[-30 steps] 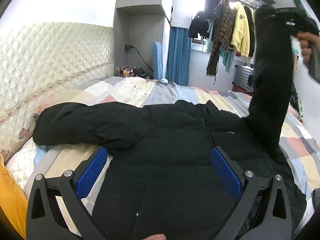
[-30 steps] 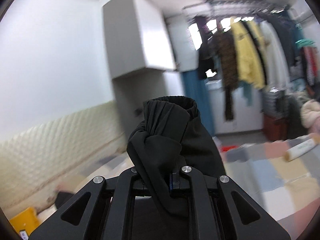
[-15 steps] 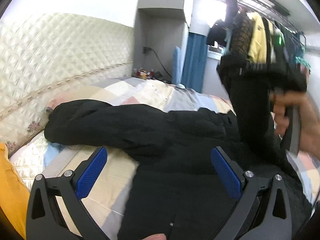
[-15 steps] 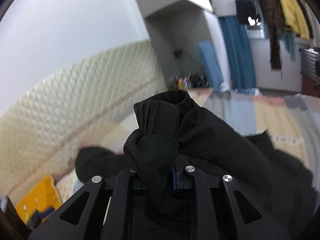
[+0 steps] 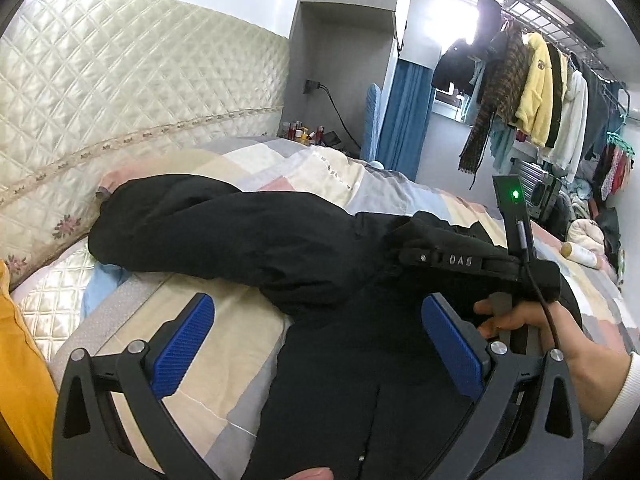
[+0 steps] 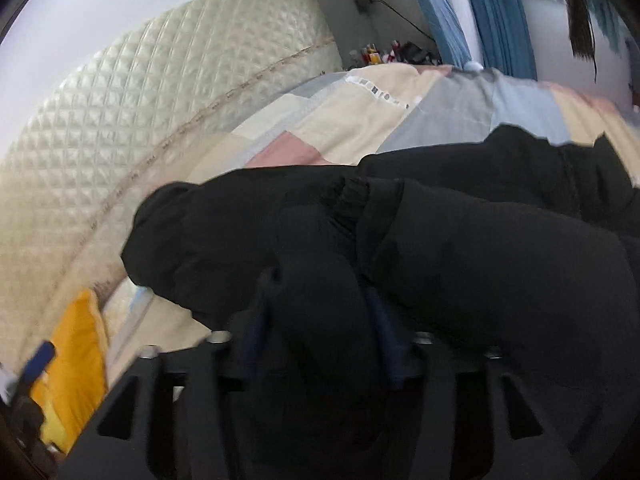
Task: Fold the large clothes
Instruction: 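Release the sleeve with the right gripper and withdraw it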
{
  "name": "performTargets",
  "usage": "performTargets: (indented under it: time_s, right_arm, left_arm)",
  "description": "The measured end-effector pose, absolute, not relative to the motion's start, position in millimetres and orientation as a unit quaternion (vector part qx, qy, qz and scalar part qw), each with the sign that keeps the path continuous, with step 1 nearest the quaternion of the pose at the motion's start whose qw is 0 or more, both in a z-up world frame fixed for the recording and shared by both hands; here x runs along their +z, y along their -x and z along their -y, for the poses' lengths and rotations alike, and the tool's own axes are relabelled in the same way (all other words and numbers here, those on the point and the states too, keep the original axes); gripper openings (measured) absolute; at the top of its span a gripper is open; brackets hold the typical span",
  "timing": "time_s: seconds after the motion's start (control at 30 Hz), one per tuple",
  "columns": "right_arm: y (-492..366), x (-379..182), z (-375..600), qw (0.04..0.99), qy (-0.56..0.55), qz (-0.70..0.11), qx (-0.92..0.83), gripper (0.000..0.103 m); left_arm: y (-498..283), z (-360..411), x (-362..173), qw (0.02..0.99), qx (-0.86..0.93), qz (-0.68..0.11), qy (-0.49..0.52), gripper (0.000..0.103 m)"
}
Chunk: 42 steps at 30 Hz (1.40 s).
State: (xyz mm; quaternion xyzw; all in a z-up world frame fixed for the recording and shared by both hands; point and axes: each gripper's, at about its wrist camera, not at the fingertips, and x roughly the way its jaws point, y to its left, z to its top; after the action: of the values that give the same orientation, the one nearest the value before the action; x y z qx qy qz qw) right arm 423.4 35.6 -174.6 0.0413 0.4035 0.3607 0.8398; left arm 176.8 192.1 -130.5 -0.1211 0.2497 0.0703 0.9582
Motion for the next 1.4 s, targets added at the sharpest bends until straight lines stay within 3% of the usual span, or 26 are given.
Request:
performTargets:
  time_s: [0.07,0.5,0.67,1.03,1.4]
  right_arm:
    - [-420,-160,-32,0.847,-0.029,-0.386,0.365,0.07]
    - [-395,-34,47,0.912,-0.008,-0.269,0.311,0.072]
    - [-375,-16,100,0.936,-0.007,-0.233,0.265,0.076]
    - [-340,-87,220,0.947,-0.015,-0.275,0.163,0.076]
    - [-343,-183,277,0.909,-0.017,-0.4,0.115,0.075]
  left_arm:
    - [-177,-193,-131,0.958,0.064,-0.25,0.124,0.103]
    - [-177,-175,-125,0.959,0.04,-0.255,0.121,0.103]
    - [-176,-164,-124,0.957,0.019,-0.259,0.127,0.103]
    - [-170,-134,-124,0.954,-0.011,-0.271,0.127,0.103]
    - [-169,-112,-129,0.949,-0.006,-0.287,0.13,0.103]
